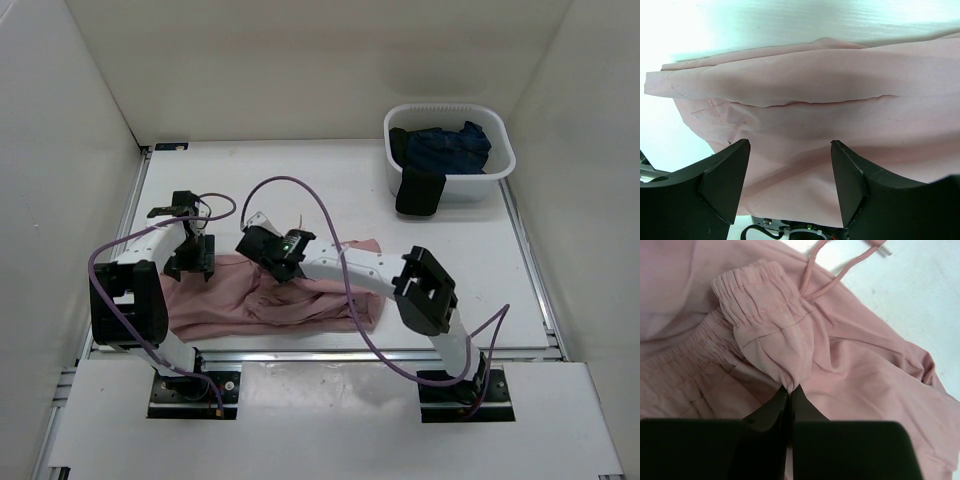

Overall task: Fold and stack the trousers
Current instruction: Fold the trousers

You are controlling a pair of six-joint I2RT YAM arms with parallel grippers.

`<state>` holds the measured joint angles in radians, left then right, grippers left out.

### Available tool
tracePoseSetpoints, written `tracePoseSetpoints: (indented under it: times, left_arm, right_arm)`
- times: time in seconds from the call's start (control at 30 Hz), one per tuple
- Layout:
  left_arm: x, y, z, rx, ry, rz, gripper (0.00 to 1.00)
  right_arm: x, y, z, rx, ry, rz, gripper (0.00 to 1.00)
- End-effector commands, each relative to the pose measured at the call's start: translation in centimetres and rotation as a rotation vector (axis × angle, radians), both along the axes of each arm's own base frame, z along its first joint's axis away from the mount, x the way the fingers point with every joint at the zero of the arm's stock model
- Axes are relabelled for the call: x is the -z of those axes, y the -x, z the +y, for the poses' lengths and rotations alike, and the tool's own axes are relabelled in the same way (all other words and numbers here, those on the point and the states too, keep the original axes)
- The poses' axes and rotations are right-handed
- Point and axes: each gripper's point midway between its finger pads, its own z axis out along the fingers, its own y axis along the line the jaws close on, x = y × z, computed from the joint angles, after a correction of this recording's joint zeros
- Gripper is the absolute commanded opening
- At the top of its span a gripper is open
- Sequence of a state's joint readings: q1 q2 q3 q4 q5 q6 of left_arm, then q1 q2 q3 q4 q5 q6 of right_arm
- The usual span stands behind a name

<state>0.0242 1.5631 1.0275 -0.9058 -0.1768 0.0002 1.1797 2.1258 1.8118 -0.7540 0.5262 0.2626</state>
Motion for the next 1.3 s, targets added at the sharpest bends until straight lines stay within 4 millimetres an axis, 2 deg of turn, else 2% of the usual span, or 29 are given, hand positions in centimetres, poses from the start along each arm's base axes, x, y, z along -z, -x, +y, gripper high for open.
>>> tracePoseSetpoints:
  times: [0.0, 0.07, 0.1, 0.13, 0.17, 0.2, 0.33, 0.37, 0.4, 0.47, 0.5, 0.53, 0.57, 0.6, 0.7, 0.73, 0.77, 0.83, 0.87, 0.93, 0.97, 1.0, 1.03, 1.07, 1.13, 1.17, 1.2, 1.23, 1.27]
  left_arm:
    - [-0.7, -0.3, 0.3, -0.006, -0.008, -0.035, 0.77]
    - [-0.7, -0.3, 0.3, -0.006, -0.008, -0.035, 0.77]
    - [-0.7, -0.3, 0.3, -0.006, -0.008, -0.035, 0.77]
    - [-0.7, -0.3, 0.3, -0.006, -0.008, -0.035, 0.77]
    - [-0.7, -0.3, 0.3, -0.006, -0.008, -0.035, 0.77]
    - [-0.7, -0.3, 0.3, -0.006, -0.008, -0.035, 0.77]
    - [-0.5, -0.6, 0.4, -0.008, -0.017, -0.027, 0.77]
    - [-0.5, -0.8, 0.4, -0.008, -0.017, -0.027, 0.77]
    - [-0.5, -0.8, 0.4, -0.008, -0.017, -0.027, 0.77]
    - [-0.5, -0.8, 0.4, -0.008, -0.017, -0.027, 0.77]
    - [-0.5, -0.8, 0.4, -0.008, -0.017, -0.027, 0.77]
    - [-0.5, -0.8, 0.4, -0.008, -0.017, -0.027, 0.77]
    - [-0.3, -0.5, 0.4, -0.008, -0.017, -0.018, 0.77]
    - [-0.3, -0.5, 0.4, -0.008, -0.017, -0.017, 0.77]
    - [-0.1, -0.5, 0.4, -0.008, -0.016, -0.008, 0.77]
    - [-0.1, -0.5, 0.4, -0.008, -0.016, -0.008, 0.77]
    - [-0.1, -0.5, 0.4, -0.008, -0.016, -0.008, 0.77]
    - [-0.1, -0.5, 0.4, -0.008, -0.016, -0.008, 0.77]
    - [-0.1, -0.5, 0.4, -0.008, -0.016, -0.008, 0.77]
    - [-0.1, -0.5, 0.4, -0.008, -0.016, -0.008, 0.77]
    - [-0.1, -0.5, 0.4, -0.008, -0.016, -0.008, 0.77]
    - [-0.1, -0.5, 0.4, -0.008, -0.016, -0.008, 0.77]
    - [-0.3, -0.8, 0.4, -0.008, -0.017, -0.017, 0.77]
    - [-0.3, -0.8, 0.4, -0.008, -0.017, -0.017, 0.77]
    - [-0.3, -0.5, 0.4, -0.008, -0.016, -0.008, 0.77]
    - [-0.3, -0.5, 0.6, -0.01, -0.025, -0.008, 0.77]
    - [-0.3, -0.5, 0.6, -0.01, -0.025, -0.008, 0.77]
    - [-0.5, -0.6, 0.6, -0.01, -0.026, -0.017, 0.77]
    - [-0.8, -0.6, 0.6, -0.01, -0.026, -0.014, 0.77]
  right_arm:
    - [-8.0, -0.1, -0.2, 0.055, -0.176, -0.094, 0.0]
    - [-9.8, 1.3, -0.5, 0.041, -0.204, -0.123, 0.0]
    - [-12.2, 2.2, -0.6, 0.034, -0.271, -0.138, 0.0]
    - [-11.7, 3.1, -1.1, 0.006, -0.256, -0.138, 0.0]
    - [-12.0, 4.6, -0.8, -0.029, -0.273, -0.138, 0.0]
    - [-12.5, 5.3, -1.1, -0.043, -0.281, -0.139, 0.0]
    - [-8.1, 7.5, -1.0, -0.073, -0.248, -0.022, 0.0]
    - [-7.3, 7.9, -0.3, -0.09, -0.266, 0.003, 0.0]
    - [-5.2, 8.6, -0.1, -0.106, -0.237, 0.03, 0.0]
    - [-3.4, 8.9, 0.7, -0.129, -0.236, 0.055, 0.0]
    - [-1.7, 9.0, 1.6, -0.147, -0.227, 0.075, 0.0]
    - [-0.9, 9.7, 2.4, -0.178, -0.224, 0.118, 0.0]
    - [1.3, 9.8, 2.9, -0.198, -0.18, 0.142, 0.0]
    - [2.1, 10.2, 3.0, -0.214, -0.15, 0.169, 0.01]
    - [2.2, 11.1, 4.4, -0.297, -0.154, 0.223, 0.16]
    - [1.7, 11.3, 4.5, -0.314, -0.163, 0.227, 0.41]
    - [0.3, 11.2, 4.6, -0.329, -0.186, 0.211, 0.55]
    - [-1.1, 10.9, 4.2, -0.32, -0.197, 0.183, 0.67]
    - [-2.7, 10.6, 4.1, -0.314, -0.223, 0.155, 0.72]
    - [-4.0, 10.7, 3.7, -0.316, -0.236, 0.149, 0.73]
    - [-5.9, 10.7, 3.8, -0.309, -0.283, 0.137, 0.73]
    - [-6.8, 10.6, 3.7, -0.281, -0.31, 0.128, 0.73]
    - [-6.8, 10.6, 3.4, -0.266, -0.326, 0.121, 0.73]
    - [-8.0, 10.1, 2.9, -0.243, -0.364, 0.104, 0.73]
    - [-7.6, 9.3, 1.8, -0.149, -0.395, 0.105, 0.67]
    - [-6.9, 8.7, 0.7, -0.088, -0.384, 0.109, 0.59]
    - [-5.7, 7.0, -1.5, 0.019, -0.351, 0.086, 0.38]
    - [-5.6, 6.4, -2.7, 0.151, -0.382, 0.091, 0.27]
    - [-5.1, 6.0, -4.9, 0.239, -0.348, 0.08, 0.1]
